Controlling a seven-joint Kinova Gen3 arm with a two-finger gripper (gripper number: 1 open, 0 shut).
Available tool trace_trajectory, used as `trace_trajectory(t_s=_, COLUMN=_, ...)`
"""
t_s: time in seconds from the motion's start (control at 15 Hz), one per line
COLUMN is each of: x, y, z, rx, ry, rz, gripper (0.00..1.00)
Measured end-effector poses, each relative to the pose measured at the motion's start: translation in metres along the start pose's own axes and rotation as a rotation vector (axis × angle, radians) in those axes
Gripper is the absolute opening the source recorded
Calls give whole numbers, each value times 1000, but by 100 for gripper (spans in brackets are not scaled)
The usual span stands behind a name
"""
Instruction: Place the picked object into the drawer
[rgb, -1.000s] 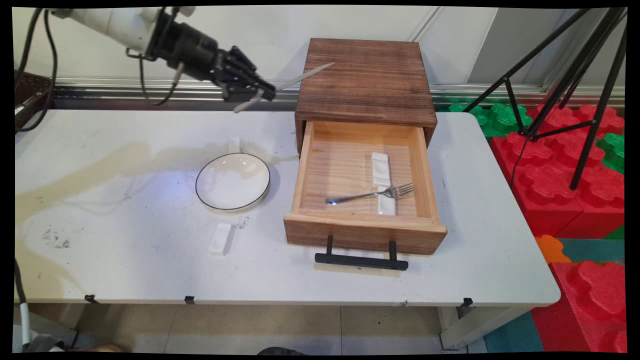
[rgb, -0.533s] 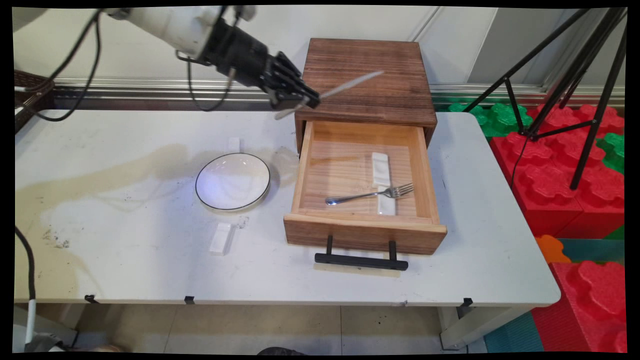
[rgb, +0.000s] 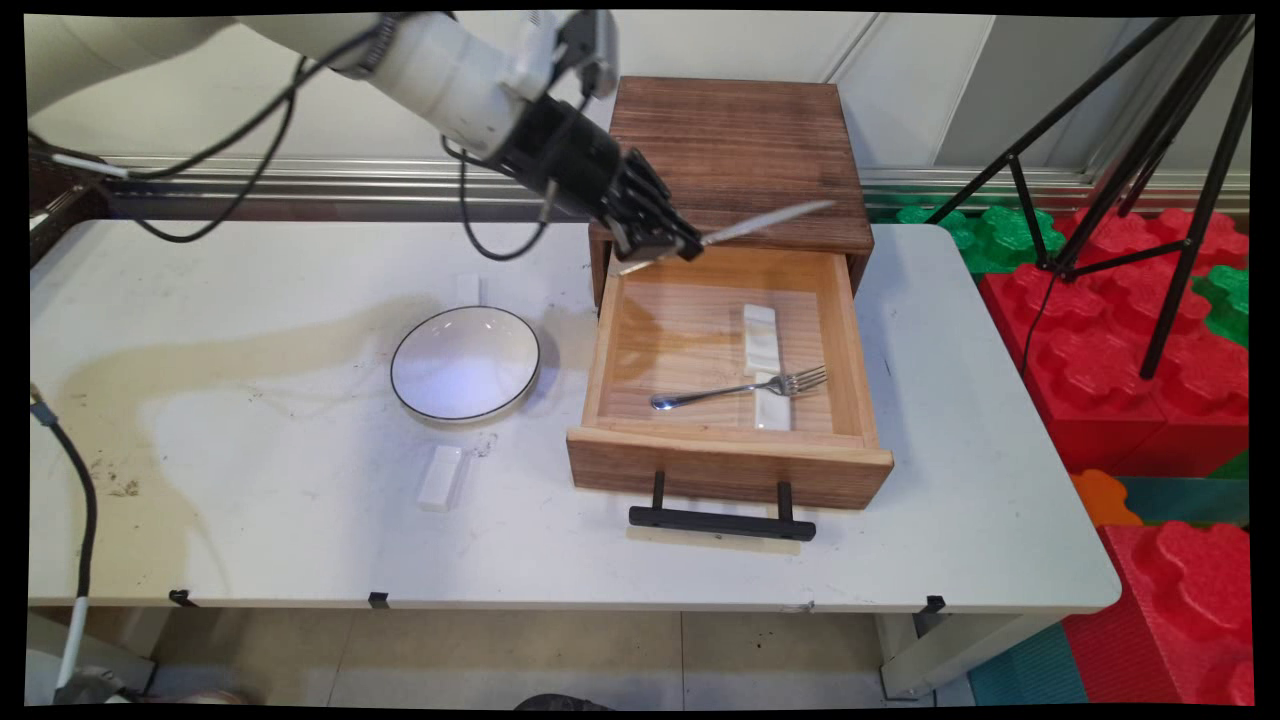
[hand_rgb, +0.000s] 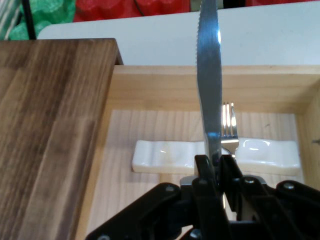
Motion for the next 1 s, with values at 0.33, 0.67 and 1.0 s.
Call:
trace_trajectory(t_s=0.33, x=3, y=-1, z=40, rx=-18, ry=-35, rz=14, gripper=0)
trace_trajectory(t_s=0.67, x=2, y=-4, z=75, rx=-34, ry=-70, rz=21, gripper=0)
trace_trajectory(t_s=1.0, x=-8, y=-7, z=96, rx=-45, ry=-107, rz=21, gripper=0)
